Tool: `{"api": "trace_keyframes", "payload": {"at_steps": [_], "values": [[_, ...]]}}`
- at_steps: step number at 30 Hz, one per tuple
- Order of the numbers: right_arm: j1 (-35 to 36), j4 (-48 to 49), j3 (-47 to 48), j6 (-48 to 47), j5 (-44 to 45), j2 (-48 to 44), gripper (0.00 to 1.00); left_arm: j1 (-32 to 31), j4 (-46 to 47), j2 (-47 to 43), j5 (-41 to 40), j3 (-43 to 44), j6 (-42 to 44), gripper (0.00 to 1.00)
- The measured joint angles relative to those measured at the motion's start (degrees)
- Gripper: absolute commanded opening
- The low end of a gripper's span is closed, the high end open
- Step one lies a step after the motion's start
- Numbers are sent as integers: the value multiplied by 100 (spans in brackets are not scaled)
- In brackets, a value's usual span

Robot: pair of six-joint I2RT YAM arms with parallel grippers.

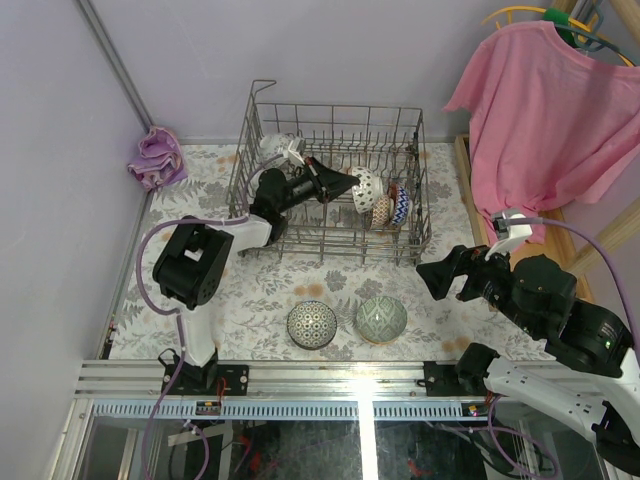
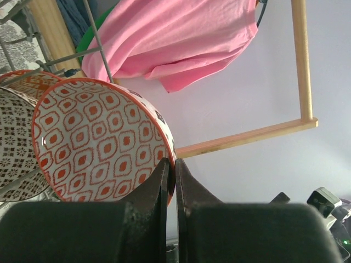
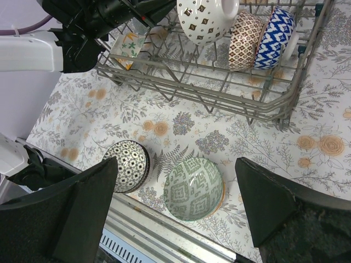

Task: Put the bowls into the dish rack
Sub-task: Place the bowl in the dish rack.

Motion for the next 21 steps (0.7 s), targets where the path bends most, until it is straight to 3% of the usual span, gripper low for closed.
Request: {"api": "trace_keyframes", "payload": {"at_steps": [11,21], "values": [[0,0,0,9,0,-20,95,4,310,310,-20,-57,-131,0],[0,0,0,9,0,-31,96,24,-608,136,-232,-63,138,0]]}}
